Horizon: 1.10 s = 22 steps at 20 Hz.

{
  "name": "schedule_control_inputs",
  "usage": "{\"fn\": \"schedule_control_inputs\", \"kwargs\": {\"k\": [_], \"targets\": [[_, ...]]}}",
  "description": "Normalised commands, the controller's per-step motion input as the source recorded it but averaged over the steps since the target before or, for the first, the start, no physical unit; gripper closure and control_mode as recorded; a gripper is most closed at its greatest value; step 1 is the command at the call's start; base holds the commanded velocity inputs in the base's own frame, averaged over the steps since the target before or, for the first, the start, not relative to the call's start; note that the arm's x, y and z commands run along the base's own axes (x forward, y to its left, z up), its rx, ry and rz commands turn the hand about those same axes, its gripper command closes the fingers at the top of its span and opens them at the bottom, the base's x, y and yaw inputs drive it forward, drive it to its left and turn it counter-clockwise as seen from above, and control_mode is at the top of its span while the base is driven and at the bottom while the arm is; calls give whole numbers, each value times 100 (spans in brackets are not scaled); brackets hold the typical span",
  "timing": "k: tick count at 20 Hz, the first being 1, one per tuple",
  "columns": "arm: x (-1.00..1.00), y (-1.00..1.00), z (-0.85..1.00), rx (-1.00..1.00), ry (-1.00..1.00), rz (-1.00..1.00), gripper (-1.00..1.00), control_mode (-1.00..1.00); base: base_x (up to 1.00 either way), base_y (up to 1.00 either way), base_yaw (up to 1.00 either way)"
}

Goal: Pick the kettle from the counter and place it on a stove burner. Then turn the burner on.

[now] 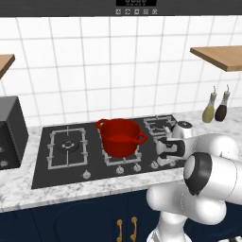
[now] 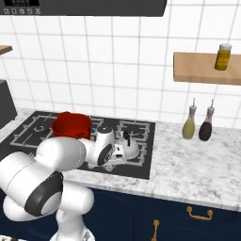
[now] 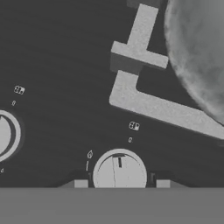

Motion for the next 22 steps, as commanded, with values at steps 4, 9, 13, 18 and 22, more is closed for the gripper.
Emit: {"fn": "schedule_control_inputs", "kwargs": {"k": [4, 9, 13, 18, 22], "targets": [[-3, 5, 0, -11, -1, 22, 100, -100, 0, 0, 0], [-1, 3, 2, -10, -5, 22, 100, -100, 0, 0, 0], [0, 1, 2, -8, -4, 21, 100, -100, 0, 0, 0], [0, 0, 0, -3, -1, 7, -100, -100, 0, 0, 0], [0, 0, 0, 0, 0, 0, -100, -100, 0, 0, 0]]}}
